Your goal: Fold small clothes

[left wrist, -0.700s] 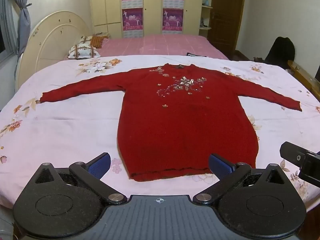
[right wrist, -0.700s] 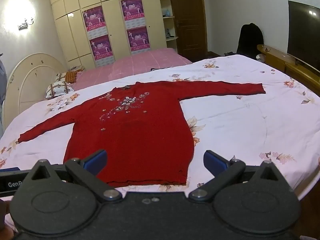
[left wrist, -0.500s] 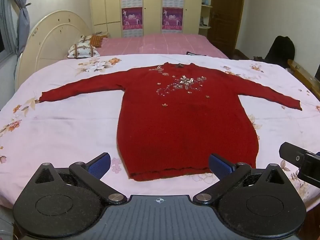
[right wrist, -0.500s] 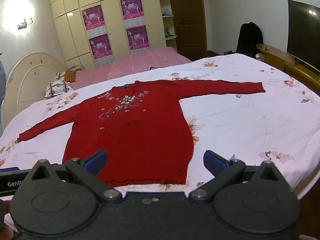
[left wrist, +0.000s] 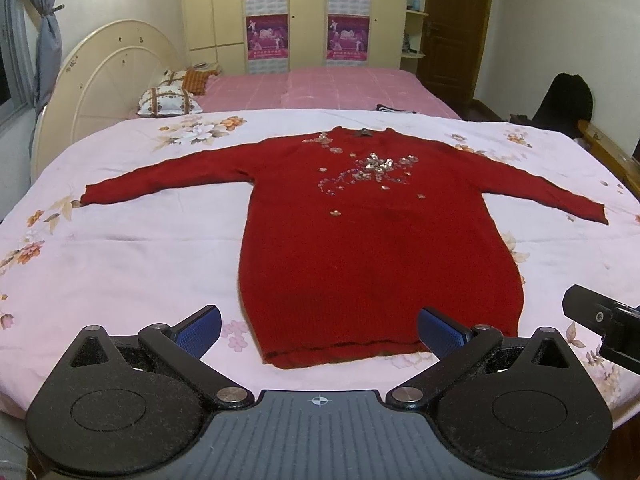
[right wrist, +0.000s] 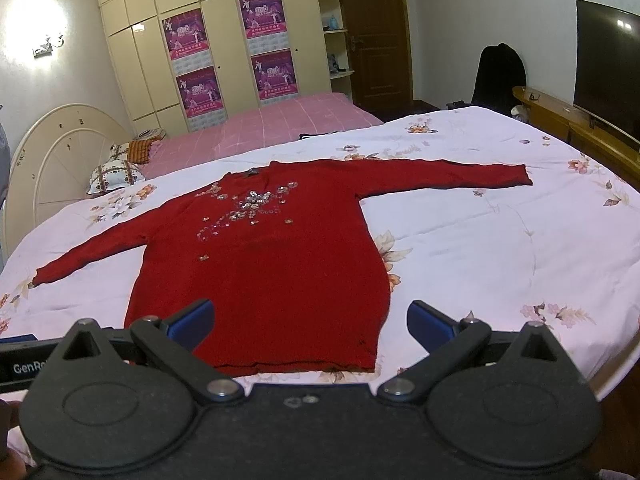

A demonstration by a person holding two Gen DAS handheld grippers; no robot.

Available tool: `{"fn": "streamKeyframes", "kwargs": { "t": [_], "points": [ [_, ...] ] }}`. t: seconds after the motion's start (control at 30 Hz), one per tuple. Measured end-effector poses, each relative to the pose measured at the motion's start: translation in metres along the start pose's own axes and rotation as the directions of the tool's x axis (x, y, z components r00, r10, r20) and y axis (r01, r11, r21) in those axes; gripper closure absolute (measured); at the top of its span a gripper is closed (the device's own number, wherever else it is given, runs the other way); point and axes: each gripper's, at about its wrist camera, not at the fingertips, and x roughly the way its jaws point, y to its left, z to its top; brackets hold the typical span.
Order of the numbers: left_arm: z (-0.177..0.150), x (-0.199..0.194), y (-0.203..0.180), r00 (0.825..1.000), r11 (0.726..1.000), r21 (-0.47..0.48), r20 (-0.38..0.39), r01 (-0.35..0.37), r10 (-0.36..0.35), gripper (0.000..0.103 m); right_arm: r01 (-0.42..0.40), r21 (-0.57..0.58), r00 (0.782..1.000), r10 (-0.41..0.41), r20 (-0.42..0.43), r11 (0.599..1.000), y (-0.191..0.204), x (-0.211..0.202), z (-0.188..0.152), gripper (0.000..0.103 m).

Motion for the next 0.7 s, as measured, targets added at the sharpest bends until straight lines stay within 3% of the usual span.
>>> {"fn": "streamKeyframes", "kwargs": {
  "t": [0.7],
  "points": [
    [0.007, 0.012, 0.008, 1.0, 1.0, -0.007, 0.0, -0.002, 0.002, 0.0, 0.008, 0.002, 1.0, -0.008, -0.012, 1.0, 0.0, 0.003, 0.003, 0.001]
  ]
}}
